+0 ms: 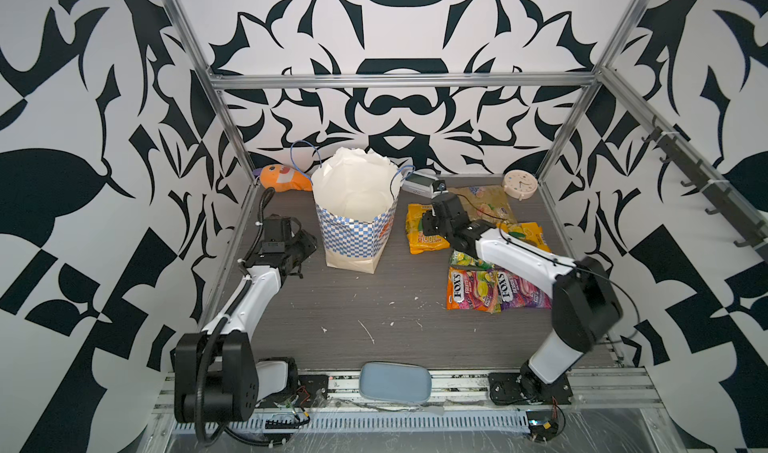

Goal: Take the snacks out of the paper bag

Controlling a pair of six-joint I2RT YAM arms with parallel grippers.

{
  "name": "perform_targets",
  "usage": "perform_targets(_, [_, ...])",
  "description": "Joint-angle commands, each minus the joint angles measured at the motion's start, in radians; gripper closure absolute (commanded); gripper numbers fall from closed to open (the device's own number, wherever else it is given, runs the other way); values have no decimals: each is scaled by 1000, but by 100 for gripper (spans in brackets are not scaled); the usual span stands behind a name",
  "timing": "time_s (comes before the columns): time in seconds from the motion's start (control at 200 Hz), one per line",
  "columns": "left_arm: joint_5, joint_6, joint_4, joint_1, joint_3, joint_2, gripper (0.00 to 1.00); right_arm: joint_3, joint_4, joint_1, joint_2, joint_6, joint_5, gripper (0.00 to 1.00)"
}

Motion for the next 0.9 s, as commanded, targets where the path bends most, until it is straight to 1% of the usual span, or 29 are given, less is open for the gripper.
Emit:
perform_targets(0.0, [-159, 85, 9, 10, 21, -100, 50, -158, 223, -4, -160, -81, 163, 62])
perform_targets(0.035, [-174, 119, 46, 12, 1, -134, 46, -230, 293, -6, -215, -118, 189, 54])
perform_targets(0.06, [-187, 139, 78, 12, -19, -162, 43, -276, 367, -10, -251, -149, 203, 51])
perform_targets(0.125, [-212, 197, 189, 10, -92, -232, 34, -420, 535, -16, -328, -247, 242, 24])
perform_targets(0.15, [-230, 221, 235, 10, -127, -257, 32, -461, 587, -17, -349, -278, 267, 15])
perform_targets(0.17, [-244, 234, 263, 10, -153, -283, 30, -488, 616, -17, -367, -296, 298, 11])
perform_targets(0.195, [-269, 250, 302, 9, -187, -313, 27, -519, 633, -20, -391, -316, 326, 8])
perform_targets(0.25, [-310, 299, 409, 7, -279, -373, 17, -581, 660, -25, -443, -358, 387, 6])
perform_targets(0.27, [-326, 314, 454, 9, -316, -390, 4, -603, 668, -30, -461, -377, 395, 6])
perform_targets(0.285, [-340, 325, 488, 9, -342, -399, 0, -623, 679, -33, -473, -392, 402, 5])
perform_targets(0.35, [-384, 358, 601, 8, -433, -423, 1, -714, 748, -52, -516, -443, 422, 5])
perform_targets(0.39, [-380, 387, 637, 9, -464, -425, 1, -762, 793, -66, -534, -455, 449, 4])
perform_targets(0.43, [-380, 406, 648, 8, -480, -414, 0, -795, 795, -86, -556, -448, 470, 4])
perform_targets(0.47, [-394, 422, 648, 9, -488, -393, 0, -818, 767, -111, -580, -414, 465, 3])
perform_targets(0.49, [-404, 425, 650, 9, -491, -381, 1, -828, 745, -128, -592, -395, 452, 1])
perform_targets(0.525, [-423, 428, 663, 9, -500, -356, 0, -842, 704, -156, -609, -331, 430, 0])
perform_targets(0.57, [-430, 436, 709, 9, -519, -326, 0, -862, 669, -196, -635, -267, 401, 1])
perform_targets(0.61, [-428, 445, 760, 8, -535, -303, 0, -885, 666, -226, -644, -242, 381, 0])
perform_targets(0.66, [-424, 457, 800, 9, -547, -269, 0, -915, 694, -242, -640, -247, 390, 0])
perform_targets(0.715, [-432, 466, 828, 9, -548, -230, 0, -937, 734, -247, -622, -281, 400, 0])
perform_targets(0.765, [-440, 469, 862, 9, -551, -188, 1, -937, 738, -249, -598, -297, 409, 1])
perform_targets(0.835, [-416, 483, 931, 8, -559, -119, 0, -931, 755, -249, -555, -299, 418, 0])
perform_targets(0.895, [-396, 483, 992, 8, -566, -58, 1, -943, 840, -249, -495, -297, 418, 1])
